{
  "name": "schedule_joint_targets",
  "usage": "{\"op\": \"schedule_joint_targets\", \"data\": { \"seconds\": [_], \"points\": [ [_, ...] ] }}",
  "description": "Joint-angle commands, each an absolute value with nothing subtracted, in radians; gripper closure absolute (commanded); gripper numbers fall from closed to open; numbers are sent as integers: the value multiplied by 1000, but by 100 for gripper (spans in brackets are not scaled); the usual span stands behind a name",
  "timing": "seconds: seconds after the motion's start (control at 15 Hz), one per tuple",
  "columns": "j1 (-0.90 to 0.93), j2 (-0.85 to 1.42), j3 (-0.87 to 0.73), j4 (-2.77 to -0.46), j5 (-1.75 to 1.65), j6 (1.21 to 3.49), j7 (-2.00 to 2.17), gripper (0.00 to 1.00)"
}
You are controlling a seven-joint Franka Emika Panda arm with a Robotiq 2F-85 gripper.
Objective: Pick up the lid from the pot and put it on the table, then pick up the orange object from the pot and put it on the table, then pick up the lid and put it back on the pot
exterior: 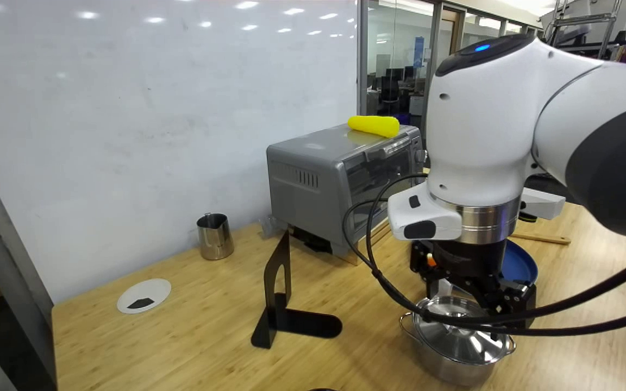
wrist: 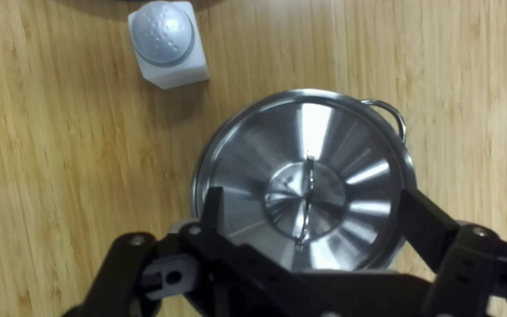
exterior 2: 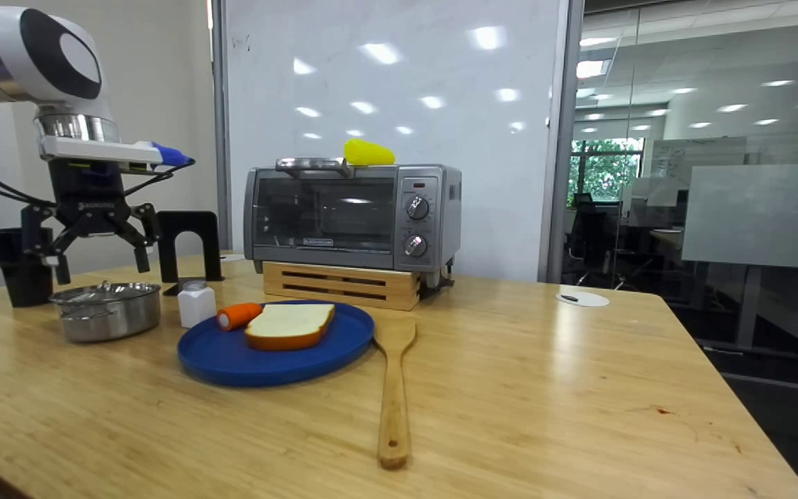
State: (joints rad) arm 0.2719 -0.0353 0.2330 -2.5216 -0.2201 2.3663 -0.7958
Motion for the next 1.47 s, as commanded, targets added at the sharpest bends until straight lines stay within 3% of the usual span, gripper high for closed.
{"op": "schedule_joint_targets", "data": {
  "seconds": [0.0,0.07,0.13,0.87,1.4],
  "points": [
    [266,-19,236,-2535,-201,2409,-789,0],
    [266,-20,236,-2538,-201,2413,-787,0],
    [266,-20,236,-2540,-201,2418,-787,22],
    [266,-23,238,-2555,-225,2447,-748,97],
    [263,-97,233,-2544,-218,2383,-707,99]
  ]
}}
